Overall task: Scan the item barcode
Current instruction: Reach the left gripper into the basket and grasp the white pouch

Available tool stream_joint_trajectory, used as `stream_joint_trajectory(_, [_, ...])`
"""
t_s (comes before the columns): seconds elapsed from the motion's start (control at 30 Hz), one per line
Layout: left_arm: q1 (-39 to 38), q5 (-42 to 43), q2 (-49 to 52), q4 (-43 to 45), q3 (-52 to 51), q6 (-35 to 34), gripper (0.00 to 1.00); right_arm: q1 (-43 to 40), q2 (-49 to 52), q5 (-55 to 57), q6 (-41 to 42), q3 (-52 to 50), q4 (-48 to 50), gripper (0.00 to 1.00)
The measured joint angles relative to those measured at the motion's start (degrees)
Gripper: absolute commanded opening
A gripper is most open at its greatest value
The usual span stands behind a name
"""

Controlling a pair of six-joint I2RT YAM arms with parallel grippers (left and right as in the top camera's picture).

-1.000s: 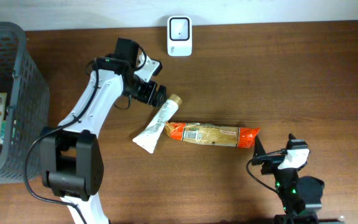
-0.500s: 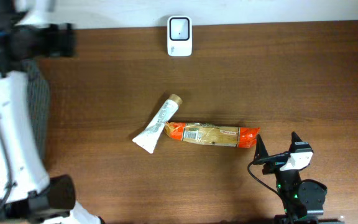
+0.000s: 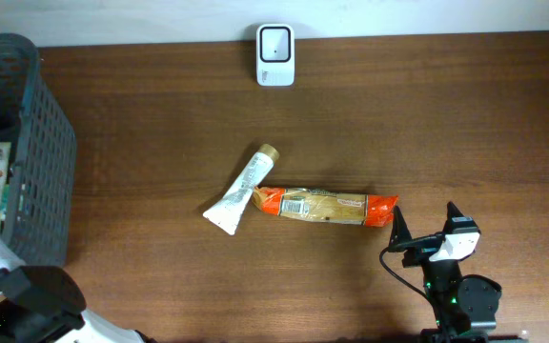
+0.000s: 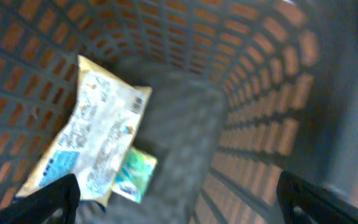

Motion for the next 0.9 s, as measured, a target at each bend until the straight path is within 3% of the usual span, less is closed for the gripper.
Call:
stream_joint_trajectory(0.17, [3.4,-2.6,4.4,1.8,-1.3,1.9,0.99,0.0,0.0,0.0,0.0,0.0,0.0,0.99])
stream_joint_trajectory(0.9, [3.5,-25.9,15.1,5.0,-1.9,4.7,0.99,0.0,0.0,0.0,0.0,0.0,0.0,0.99])
